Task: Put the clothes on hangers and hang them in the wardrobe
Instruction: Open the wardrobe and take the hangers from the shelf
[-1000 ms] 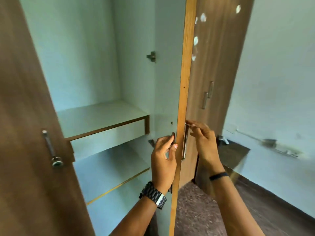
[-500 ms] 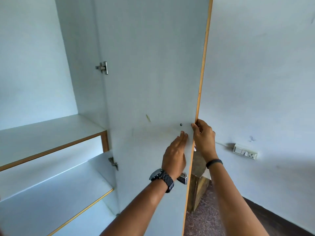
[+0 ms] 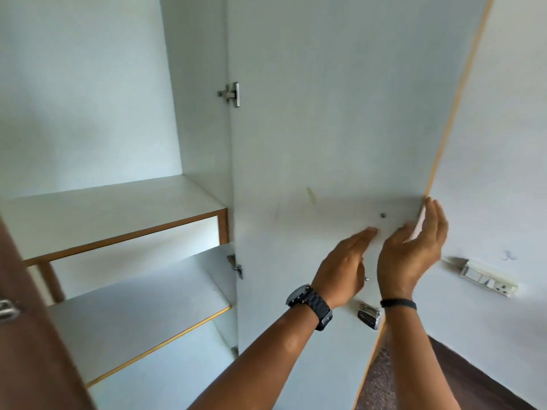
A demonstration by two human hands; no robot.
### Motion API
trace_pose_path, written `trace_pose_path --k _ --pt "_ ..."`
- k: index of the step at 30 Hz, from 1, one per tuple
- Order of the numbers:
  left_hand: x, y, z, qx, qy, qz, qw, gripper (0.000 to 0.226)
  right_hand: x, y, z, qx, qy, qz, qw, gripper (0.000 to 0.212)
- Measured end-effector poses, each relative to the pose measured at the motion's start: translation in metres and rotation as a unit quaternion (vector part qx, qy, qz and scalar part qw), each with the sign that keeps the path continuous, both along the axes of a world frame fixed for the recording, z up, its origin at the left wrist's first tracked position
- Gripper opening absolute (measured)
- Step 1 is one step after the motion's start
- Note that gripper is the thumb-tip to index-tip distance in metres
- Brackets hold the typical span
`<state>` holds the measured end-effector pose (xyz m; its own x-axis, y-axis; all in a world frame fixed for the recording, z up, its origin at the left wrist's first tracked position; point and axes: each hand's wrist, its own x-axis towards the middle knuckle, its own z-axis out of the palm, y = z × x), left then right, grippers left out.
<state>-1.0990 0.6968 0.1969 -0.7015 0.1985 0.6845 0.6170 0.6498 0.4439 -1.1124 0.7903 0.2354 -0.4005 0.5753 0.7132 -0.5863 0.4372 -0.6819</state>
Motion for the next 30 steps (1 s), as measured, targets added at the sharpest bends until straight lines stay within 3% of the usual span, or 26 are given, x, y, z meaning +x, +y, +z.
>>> trace_pose_path --k 2,5,10,13,16,18,20,22,24,27,30 --pt "0.003 -0.031 0.001 0.080 -0.005 0.046 0.996 0.057 0.008 -0.039 -0.001 0.042 0.061 -0.014 0.997 0.041" --pt "0.010 -0.095 0.000 0.195 0.008 0.115 0.974 0.050 0.003 -0.106 -0.007 0.050 0.053 0.098 0.993 0.041" --pt "0.046 -0.240 -0.007 0.328 0.087 0.297 0.892 0.041 0.009 -0.255 -0.025 0.058 -0.013 0.300 0.952 0.030" --pt "0.082 -0.334 -0.010 0.316 0.162 0.445 0.822 0.041 0.021 -0.357 -0.033 0.071 -0.062 0.435 0.895 0.031" --pt "0.117 -0.411 -0.010 0.302 0.201 0.602 0.712 0.042 0.035 -0.452 -0.035 0.121 -0.110 0.529 0.833 0.023" --pt "0.134 -0.451 -0.013 0.323 0.181 0.649 0.665 0.047 0.046 -0.505 -0.031 0.151 -0.149 0.583 0.784 0.021" --pt "0.145 -0.484 -0.018 0.355 0.131 0.667 0.642 0.049 0.060 -0.550 -0.021 0.191 -0.179 0.632 0.730 0.031" --pt "0.152 -0.508 -0.026 0.350 0.086 0.677 0.641 0.049 0.072 -0.584 -0.014 0.228 -0.196 0.681 0.668 0.039" --pt "0.157 -0.520 -0.035 0.362 0.055 0.640 0.675 0.037 0.081 -0.602 -0.015 0.250 -0.207 0.717 0.617 0.036" --pt "0.163 -0.525 -0.045 0.362 0.020 0.565 0.741 0.012 0.082 -0.614 -0.025 0.247 -0.201 0.716 0.621 0.031" --pt "0.170 -0.522 -0.045 0.374 0.004 0.545 0.751 0.006 0.083 -0.607 -0.025 0.246 -0.188 0.714 0.628 0.032"
